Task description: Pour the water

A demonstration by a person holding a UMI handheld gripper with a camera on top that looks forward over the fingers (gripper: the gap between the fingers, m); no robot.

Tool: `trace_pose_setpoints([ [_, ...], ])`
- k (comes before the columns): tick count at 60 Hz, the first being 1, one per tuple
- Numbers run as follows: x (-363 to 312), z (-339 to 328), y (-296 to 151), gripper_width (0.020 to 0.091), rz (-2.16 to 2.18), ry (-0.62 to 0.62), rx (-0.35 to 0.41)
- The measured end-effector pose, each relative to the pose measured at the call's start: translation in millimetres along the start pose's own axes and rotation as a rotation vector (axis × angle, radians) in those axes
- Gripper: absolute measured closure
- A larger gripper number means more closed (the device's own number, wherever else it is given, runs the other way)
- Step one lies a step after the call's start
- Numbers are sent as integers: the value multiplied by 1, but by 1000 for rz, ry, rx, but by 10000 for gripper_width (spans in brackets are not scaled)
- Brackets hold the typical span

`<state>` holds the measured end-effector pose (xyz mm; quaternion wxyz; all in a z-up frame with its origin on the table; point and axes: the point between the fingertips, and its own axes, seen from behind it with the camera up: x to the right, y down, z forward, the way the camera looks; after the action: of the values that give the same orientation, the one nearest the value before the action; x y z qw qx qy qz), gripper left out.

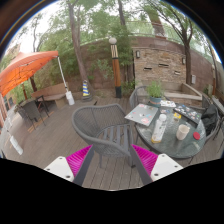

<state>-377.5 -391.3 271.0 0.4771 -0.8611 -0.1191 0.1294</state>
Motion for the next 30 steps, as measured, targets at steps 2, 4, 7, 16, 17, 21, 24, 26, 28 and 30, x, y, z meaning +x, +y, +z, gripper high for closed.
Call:
trace_pose_setpoints([
  [2,4,-1,0,273,4,14,1],
  [4,7,0,-1,275,2,23,4],
  [7,6,5,0,274,-3,36,4],
  [16,1,33,-7,274,-23,57,32],
  [17,3,37,-8,275,-28,60,41],
  [21,29,51,-10,282,-58,105,72],
  [24,60,65,-9,283,-97,169,96],
  [26,80,75,-9,284,-121,203,122],
  [28,99,88,-7,283,-128,231,147],
  [30,117,104,-5,283,-113,248,168],
])
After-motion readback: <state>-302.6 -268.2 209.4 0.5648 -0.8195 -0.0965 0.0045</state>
